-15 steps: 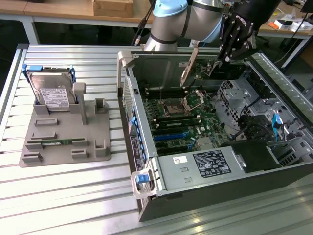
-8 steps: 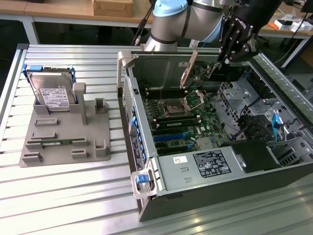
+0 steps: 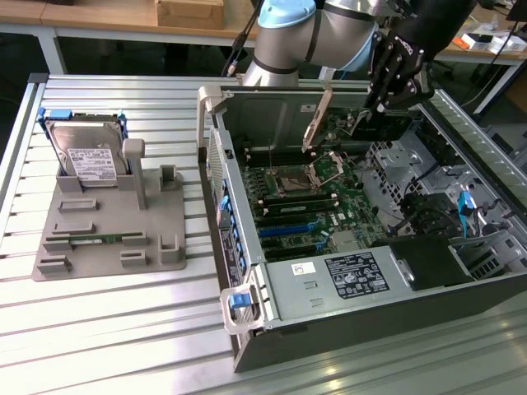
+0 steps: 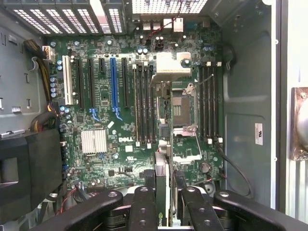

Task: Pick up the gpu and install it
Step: 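Insert the gpu into the slot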

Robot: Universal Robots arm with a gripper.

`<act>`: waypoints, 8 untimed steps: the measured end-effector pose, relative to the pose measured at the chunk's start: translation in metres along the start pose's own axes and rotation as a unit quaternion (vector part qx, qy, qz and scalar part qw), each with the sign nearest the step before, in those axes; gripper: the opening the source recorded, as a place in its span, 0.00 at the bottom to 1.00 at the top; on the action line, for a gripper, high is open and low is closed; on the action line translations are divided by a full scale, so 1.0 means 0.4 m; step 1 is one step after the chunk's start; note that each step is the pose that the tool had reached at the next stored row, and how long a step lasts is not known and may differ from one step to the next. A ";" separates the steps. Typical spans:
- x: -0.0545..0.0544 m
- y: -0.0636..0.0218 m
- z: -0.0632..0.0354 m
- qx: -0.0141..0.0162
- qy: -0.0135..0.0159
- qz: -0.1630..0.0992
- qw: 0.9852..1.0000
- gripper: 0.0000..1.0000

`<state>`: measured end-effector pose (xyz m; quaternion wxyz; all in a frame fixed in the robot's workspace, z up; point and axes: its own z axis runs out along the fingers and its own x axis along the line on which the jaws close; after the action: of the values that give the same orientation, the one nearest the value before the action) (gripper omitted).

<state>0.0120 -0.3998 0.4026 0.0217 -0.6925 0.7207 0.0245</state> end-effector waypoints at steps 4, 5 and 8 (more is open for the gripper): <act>0.003 0.001 0.007 0.000 0.000 0.000 1.000 0.25; 0.003 0.001 0.008 0.000 0.000 0.000 1.000 0.25; 0.005 0.001 0.012 0.000 0.000 0.000 1.000 0.25</act>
<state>0.0115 -0.4014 0.3976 0.0220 -0.6925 0.7207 0.0247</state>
